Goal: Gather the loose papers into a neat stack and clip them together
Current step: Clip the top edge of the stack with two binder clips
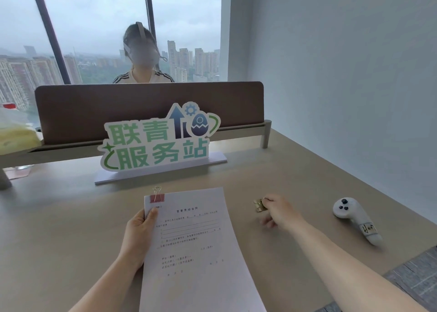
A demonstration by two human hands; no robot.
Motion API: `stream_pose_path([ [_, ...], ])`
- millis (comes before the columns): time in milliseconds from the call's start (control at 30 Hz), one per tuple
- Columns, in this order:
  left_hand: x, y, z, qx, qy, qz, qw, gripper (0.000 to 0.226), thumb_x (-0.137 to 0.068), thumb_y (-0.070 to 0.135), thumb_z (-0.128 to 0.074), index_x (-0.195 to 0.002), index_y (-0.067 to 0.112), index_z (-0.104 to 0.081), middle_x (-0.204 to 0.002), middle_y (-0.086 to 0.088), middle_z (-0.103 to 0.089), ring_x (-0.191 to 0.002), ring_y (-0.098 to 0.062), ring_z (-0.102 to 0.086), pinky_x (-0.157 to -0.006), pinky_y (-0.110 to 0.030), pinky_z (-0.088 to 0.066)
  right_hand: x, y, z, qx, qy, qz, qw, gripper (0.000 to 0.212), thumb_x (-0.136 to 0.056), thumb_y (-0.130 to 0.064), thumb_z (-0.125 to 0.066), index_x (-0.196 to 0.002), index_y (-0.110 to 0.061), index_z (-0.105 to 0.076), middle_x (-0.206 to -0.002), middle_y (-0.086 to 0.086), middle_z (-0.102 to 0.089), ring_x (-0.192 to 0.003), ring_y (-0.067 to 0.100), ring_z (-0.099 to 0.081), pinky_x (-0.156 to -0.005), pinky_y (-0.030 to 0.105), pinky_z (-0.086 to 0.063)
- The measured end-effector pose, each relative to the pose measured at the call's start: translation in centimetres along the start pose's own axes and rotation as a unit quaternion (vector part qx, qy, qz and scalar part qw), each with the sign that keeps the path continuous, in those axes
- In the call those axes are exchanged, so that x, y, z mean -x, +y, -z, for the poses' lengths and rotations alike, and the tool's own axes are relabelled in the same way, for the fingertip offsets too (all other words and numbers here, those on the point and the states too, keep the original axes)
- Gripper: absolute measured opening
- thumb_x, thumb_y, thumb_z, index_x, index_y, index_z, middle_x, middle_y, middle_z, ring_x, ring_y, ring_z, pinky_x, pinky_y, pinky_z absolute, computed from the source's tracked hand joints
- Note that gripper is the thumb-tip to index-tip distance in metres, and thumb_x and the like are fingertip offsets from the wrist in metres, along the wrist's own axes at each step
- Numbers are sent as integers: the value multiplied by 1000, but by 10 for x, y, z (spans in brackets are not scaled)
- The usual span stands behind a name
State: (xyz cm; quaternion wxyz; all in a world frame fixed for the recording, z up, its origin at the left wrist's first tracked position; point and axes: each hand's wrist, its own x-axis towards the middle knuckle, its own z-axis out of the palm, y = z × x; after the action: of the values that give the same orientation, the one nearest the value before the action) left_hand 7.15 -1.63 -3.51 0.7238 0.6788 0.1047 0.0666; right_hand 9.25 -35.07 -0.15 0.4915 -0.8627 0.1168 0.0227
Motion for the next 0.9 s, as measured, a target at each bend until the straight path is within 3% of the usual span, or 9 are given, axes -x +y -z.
stream_pose_path([
  [33,-1,-1,1,0,1,0,1000,20,-98,21,-52,-99,6,-65,-87,-18,-75,-71,-33,-70,-61,-38,-57,3,-6,-4,-127,-33,-31,991,27,-102,-11,-37,-90,-12,-61,-85,12,-67,-50,23,-64,-39,22,-45],
  [100,-2,-2,2,-1,2,-1,1000,20,-98,22,-53,-98,7,-66,-88,-18,-75,-74,-35,-71,-66,-43,-58,9,-17,-13,-268,-92,-75,956,27,-104,-11,-35,-99,-8,-62,-86,15,-70,-50,21,-65,-42,24,-51],
  [200,-4,-3,2,-5,1,2,1000,20,-98,23,-53,-98,8,-66,-88,-18,-75,-75,-36,-71,-68,-45,-58,13,-30,-27,-334,-148,-104,925,32,-105,-16,-31,-96,-7,-61,-74,13,-70,-49,18,-64,-42,23,-51],
  [333,-2,-1,1,-4,1,0,1000,19,-98,23,-54,-97,9,-66,-87,-17,-76,-75,-36,-72,-69,-47,-59,12,-40,-45,-365,-174,-110,908,45,-103,-44,-36,-91,-8,-61,-68,11,-67,-44,16,-57,-37,21,-45],
  [467,-2,0,1,1,-1,3,1000,20,-98,23,-54,-97,8,-66,-86,-17,-76,-76,-37,-71,-71,-50,-58,12,-46,-54,-309,-186,-70,930,40,-97,-44,-52,-94,-5,-62,-72,9,-68,-47,13,-57,-39,19,-43],
  [600,-2,1,1,3,0,5,1000,20,-98,23,-54,-97,7,-65,-86,-17,-76,-73,-34,-71,-68,-45,-58,7,-50,-59,-252,-160,20,954,49,-91,-52,-54,-89,-4,-63,-78,11,-68,-51,15,-60,-42,19,-44],
  [733,-1,1,0,15,-2,9,1000,20,-98,23,-53,-98,8,-66,-88,-18,-76,-78,-37,-72,-73,-52,-58,-1,-67,-60,-107,-138,141,974,56,-79,-62,-54,-82,-7,-60,-76,10,-68,-47,15,-59,-45,22,-43],
  [900,-1,2,1,25,-2,10,1000,21,-98,23,-53,-99,5,-65,-89,-20,-75,-79,-40,-71,-75,-56,-57,-19,-91,-62,90,-86,249,960,49,-89,-59,-53,-92,-11,-61,-82,0,-72,-53,16,-62,-65,34,-52],
])
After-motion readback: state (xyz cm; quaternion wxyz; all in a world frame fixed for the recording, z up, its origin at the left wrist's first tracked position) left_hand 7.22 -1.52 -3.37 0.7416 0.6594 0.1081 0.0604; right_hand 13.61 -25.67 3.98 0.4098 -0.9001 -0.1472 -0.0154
